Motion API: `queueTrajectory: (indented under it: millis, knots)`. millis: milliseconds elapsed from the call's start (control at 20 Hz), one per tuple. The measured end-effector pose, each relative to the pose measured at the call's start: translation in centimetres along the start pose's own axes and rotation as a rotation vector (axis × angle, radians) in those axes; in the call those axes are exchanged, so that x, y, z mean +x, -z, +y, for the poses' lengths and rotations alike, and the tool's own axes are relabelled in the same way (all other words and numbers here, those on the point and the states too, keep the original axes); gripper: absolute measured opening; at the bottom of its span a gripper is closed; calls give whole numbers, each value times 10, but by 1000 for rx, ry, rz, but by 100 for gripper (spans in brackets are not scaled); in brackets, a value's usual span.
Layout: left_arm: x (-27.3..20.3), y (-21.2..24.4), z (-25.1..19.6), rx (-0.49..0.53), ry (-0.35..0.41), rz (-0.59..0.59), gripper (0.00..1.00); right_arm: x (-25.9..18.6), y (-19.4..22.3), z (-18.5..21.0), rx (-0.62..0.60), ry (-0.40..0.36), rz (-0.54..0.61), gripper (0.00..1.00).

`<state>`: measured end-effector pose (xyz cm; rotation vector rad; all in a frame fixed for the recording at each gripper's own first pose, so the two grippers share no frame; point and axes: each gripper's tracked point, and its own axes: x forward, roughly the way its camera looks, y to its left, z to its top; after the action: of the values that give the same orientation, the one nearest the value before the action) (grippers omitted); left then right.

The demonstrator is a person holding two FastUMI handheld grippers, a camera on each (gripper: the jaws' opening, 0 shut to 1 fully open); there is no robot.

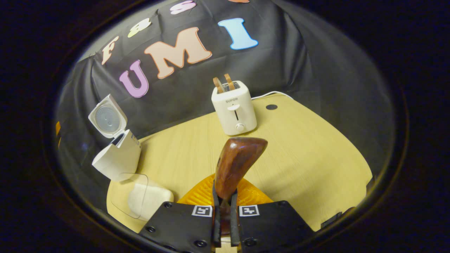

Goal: Close the left gripper, press the button to open the rice cooker; take a wooden spoon from the chopstick holder with the right hand, scoop a spoonful of rice and pour it into the rice cooker, then put the wooden spoon back into the chopstick holder.

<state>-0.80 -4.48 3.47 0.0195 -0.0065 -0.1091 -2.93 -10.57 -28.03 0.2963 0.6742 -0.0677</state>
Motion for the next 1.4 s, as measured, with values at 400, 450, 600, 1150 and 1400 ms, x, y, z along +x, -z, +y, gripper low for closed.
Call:
queueTrajectory:
  millis: [400,450,600,1150,1400]
  knots:
    - [3,4,19,-60,-25,2,96,-29,-52,28,-69,-12,-129,15]
    - [3,5,21,-65,-28,5,96,-33,-59,35,-74,-19,-146,13]
    - [0,6,28,-74,-30,2,95,-44,-79,60,-97,-48,-200,12]
    - [-7,12,70,-58,-63,11,96,-46,-77,171,-164,-189,-244,13]
    - [-13,15,88,-44,-76,13,95,-37,-48,211,-217,-226,-220,12]
